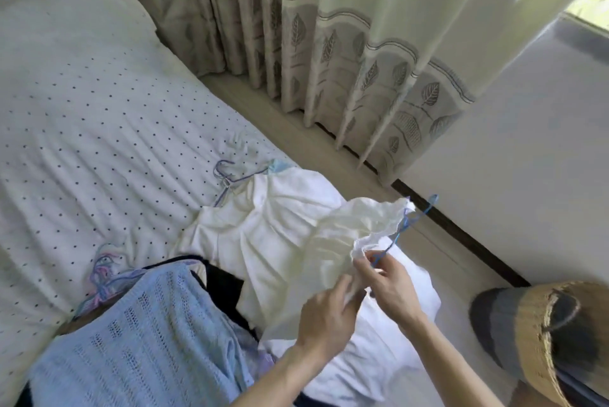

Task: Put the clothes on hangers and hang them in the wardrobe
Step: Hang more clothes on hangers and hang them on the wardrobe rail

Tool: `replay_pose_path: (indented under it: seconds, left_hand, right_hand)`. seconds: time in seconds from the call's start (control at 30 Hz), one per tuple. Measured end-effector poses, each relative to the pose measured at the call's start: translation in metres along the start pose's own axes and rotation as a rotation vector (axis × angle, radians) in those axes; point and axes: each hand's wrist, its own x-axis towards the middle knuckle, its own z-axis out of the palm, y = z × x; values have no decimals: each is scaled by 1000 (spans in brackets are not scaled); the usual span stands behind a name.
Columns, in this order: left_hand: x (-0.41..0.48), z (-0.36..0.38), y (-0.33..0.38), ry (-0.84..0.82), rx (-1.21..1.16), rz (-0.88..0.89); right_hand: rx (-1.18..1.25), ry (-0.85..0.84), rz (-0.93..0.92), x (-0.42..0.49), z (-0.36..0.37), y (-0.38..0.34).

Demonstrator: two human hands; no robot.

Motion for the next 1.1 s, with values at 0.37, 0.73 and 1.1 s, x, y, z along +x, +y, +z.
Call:
replay_pose_path:
  seconds: [0.37,0.73,1.1]
  left_hand:
    - [-15,29,144,-338,108,391]
    - [-180,175,359,-633,349,1398]
    - [-370,285,463,-693,100,1506]
  right_hand:
    - [44,230,31,-187,-141,103]
    - [99,615,128,-456,-209,172]
    - [166,1494,342,-650,-181,245]
